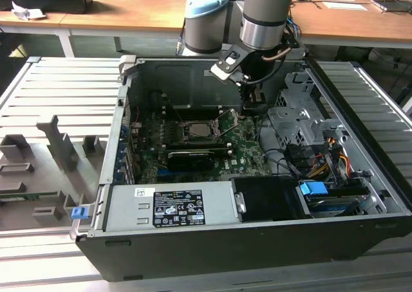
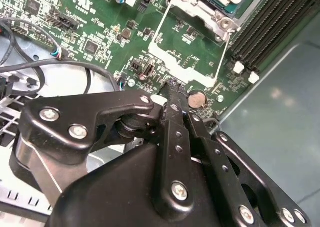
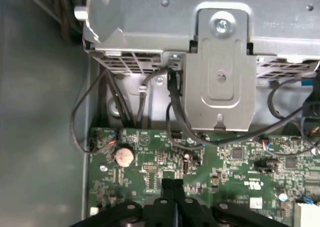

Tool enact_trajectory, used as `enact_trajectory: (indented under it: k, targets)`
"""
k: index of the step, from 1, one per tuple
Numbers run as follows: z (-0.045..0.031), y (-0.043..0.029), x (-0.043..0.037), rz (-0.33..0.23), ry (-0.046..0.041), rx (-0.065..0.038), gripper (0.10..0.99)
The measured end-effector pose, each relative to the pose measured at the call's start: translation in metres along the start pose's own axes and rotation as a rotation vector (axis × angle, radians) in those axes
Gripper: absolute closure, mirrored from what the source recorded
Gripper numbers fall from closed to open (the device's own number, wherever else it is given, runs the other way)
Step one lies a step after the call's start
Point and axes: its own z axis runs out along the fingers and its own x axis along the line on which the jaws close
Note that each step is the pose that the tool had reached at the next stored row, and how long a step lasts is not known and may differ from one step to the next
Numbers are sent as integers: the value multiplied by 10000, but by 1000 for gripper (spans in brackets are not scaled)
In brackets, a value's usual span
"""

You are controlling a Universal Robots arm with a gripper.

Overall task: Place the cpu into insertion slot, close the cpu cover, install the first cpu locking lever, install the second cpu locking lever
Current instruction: 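Close the cpu cover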

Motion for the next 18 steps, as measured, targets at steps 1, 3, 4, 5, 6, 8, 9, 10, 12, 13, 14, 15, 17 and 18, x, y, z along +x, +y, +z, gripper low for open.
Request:
enact_trajectory:
  k: [1,3,4,5,6,8,9,10,12,13,14,15,17,18]
  targets:
    - [32,3,-2,-4,0,1,980]
    - [66,2,-6,-6,1,0,980]
    - [74,2,-7,-8,0,1,980]
    - [76,0,-7,-10,-2,3,980]
    - [78,-6,-6,-10,-1,4,980]
    - [80,-28,-6,-10,0,4,980]
    - [81,-36,-5,-12,0,4,980]
    - [81,-44,-5,-11,0,4,980]
    - [81,-59,-5,-10,0,4,980]
    - [81,-75,-4,-11,0,4,980]
    - [80,-90,-4,-10,-1,4,980]
    - [80,-98,-3,-10,0,4,980]
    - [80,-107,-3,-10,0,4,980]
    - [80,-110,-3,-11,0,4,980]
